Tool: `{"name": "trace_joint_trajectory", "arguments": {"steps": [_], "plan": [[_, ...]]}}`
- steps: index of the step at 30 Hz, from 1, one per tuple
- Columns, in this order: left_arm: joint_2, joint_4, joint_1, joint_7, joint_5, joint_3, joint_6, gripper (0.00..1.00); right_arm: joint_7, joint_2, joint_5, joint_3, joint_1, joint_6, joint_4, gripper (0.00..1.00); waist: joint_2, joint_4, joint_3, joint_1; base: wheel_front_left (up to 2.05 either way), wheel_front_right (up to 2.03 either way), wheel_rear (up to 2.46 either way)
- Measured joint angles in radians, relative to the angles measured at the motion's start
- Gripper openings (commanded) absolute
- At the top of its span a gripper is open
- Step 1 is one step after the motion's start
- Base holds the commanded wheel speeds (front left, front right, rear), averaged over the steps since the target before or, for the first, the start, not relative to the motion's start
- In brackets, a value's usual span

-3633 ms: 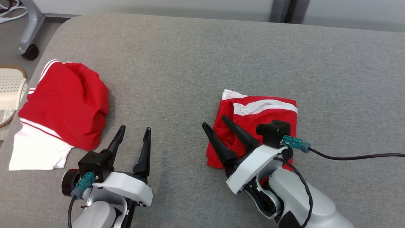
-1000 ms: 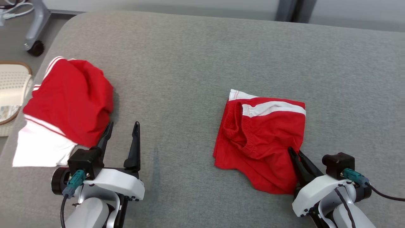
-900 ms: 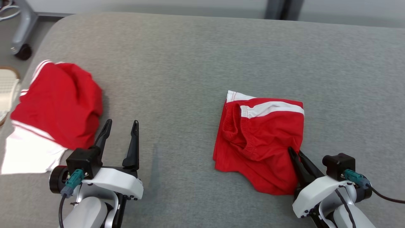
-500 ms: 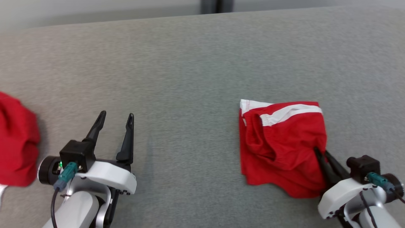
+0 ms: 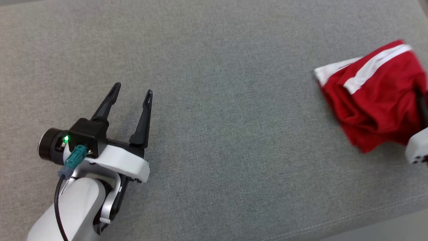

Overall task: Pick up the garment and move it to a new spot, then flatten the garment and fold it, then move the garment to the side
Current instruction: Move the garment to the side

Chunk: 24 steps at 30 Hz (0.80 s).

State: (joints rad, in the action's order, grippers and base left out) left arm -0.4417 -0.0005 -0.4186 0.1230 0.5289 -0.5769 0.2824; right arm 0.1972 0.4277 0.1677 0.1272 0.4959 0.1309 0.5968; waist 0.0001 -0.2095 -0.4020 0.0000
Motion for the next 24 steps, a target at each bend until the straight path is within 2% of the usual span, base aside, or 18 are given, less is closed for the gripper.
{"name": "trace_joint_trajectory", "arguments": {"steps": [7, 12, 13, 14, 15, 20, 24], "plan": [[-0.003, -0.021, -0.042, -0.016, -0.013, -0.009, -0.006, 1.00, 0.034, 0.045, -0.012, -0.056, 0.138, 0.000, 0.166, 0.00, -0.0001, 0.003, -0.071, 0.0000, 0.00, 0.00, 0.00], [-0.010, -0.021, -0.047, -0.017, -0.016, -0.008, -0.005, 1.00, 0.055, 0.041, -0.012, -0.128, 0.204, 0.000, 0.247, 0.00, 0.0000, 0.006, -0.099, 0.0000, 0.00, 0.00, 0.00], [-0.010, -0.021, -0.047, -0.017, -0.016, -0.008, -0.005, 1.00, 0.058, 0.039, -0.020, -0.144, 0.213, 0.000, 0.257, 0.42, 0.0000, 0.006, -0.101, 0.0000, 0.00, 0.00, 0.00], [-0.011, -0.021, -0.048, -0.017, -0.016, -0.008, -0.005, 1.00, 0.059, 0.033, -0.025, -0.160, 0.219, 0.000, 0.262, 0.89, 0.0000, 0.005, -0.103, 0.0000, 0.00, 0.00, 0.00], [-0.011, -0.020, -0.050, -0.018, -0.016, -0.008, -0.005, 1.00, 0.060, 0.026, -0.032, -0.176, 0.226, 0.000, 0.269, 1.00, 0.0000, 0.004, -0.104, 0.0000, 0.00, 0.00, 0.00], [-0.010, -0.012, -0.057, -0.017, -0.015, -0.009, -0.005, 1.00, 0.063, -0.005, -0.065, -0.221, 0.231, 0.000, 0.247, 1.00, 0.0000, 0.001, -0.093, 0.0000, 0.00, 0.00, 0.00], [-0.003, 0.001, -0.057, -0.007, -0.008, -0.010, -0.005, 1.00, 0.063, -0.028, -0.079, -0.256, 0.211, 0.000, 0.174, 1.00, 0.0000, 0.003, -0.072, 0.0000, 0.00, 0.00, 0.00]]}}
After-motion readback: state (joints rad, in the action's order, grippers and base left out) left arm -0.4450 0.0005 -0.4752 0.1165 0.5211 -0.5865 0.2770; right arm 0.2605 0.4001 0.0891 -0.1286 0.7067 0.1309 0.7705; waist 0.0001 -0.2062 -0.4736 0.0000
